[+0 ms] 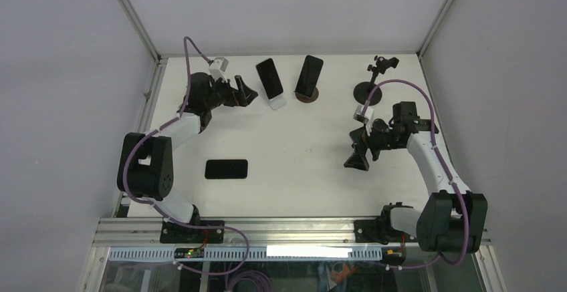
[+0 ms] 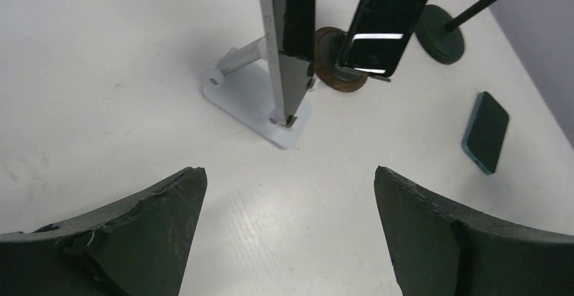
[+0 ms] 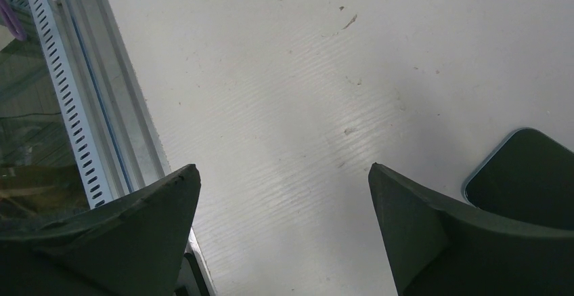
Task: Place the phone on the phone stand
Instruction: Move the phone stand to the center of the board.
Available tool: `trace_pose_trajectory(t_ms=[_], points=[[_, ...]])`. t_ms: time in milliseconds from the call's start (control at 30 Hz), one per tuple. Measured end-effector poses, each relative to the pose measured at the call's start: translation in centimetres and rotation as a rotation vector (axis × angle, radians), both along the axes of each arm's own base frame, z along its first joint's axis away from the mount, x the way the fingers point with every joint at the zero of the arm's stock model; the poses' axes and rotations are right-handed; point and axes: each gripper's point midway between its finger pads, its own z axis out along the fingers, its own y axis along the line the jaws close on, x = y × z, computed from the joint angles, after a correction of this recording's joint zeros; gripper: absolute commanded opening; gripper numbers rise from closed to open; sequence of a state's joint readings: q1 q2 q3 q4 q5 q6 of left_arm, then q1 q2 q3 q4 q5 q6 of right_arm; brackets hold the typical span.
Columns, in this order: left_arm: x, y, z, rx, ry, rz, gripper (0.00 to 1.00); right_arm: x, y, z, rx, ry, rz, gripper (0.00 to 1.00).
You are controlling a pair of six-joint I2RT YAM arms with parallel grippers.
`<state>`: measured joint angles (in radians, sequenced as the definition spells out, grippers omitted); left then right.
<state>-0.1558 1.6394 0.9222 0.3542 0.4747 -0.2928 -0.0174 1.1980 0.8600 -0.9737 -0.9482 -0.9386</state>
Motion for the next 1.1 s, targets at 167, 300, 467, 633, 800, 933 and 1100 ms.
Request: trace_pose_trajectory(t_ms=[167, 300, 467, 633, 800, 933, 1100], points=[[0.1, 2.2, 0.0, 0.121, 0.058, 0.072, 0.99, -0.1, 0.0, 0.1, 0.000, -0.001, 0.003, 0.99], [0.8, 5.2, 0.2, 0.206, 0.106, 0.156, 0.99, -0.2, -0.1, 0.1, 0.001, 0.002, -0.001, 0.99], [1.1, 10.6, -0.3, 0.280, 0.166, 0.277, 0.99, -0.3, -0.1, 0.1, 0.000, -0.002, 0.000, 0.99], [0.1, 15.9, -1.8, 0.344, 0.242, 0.399, 0.99, -0.3, -0.1, 0.1, 0.000, -0.003, 0.001, 0.99], [-0.6, 18.1, -1.8, 0.379, 0.251, 0.454, 0.99, -0.3, -0.2, 0.1, -0.001, -0.002, 0.002, 0.99], [-0.9, 18.5, -2.4, 0.400, 0.261, 0.462, 0.99, -0.3, -0.2, 0.1, -0.001, -0.005, 0.003, 0.99], [-1.1, 19.3, -2.6, 0.413, 0.270, 0.489, 0.99, -0.3, -0.2, 0.1, -0.001, -0.006, 0.004, 0.99]])
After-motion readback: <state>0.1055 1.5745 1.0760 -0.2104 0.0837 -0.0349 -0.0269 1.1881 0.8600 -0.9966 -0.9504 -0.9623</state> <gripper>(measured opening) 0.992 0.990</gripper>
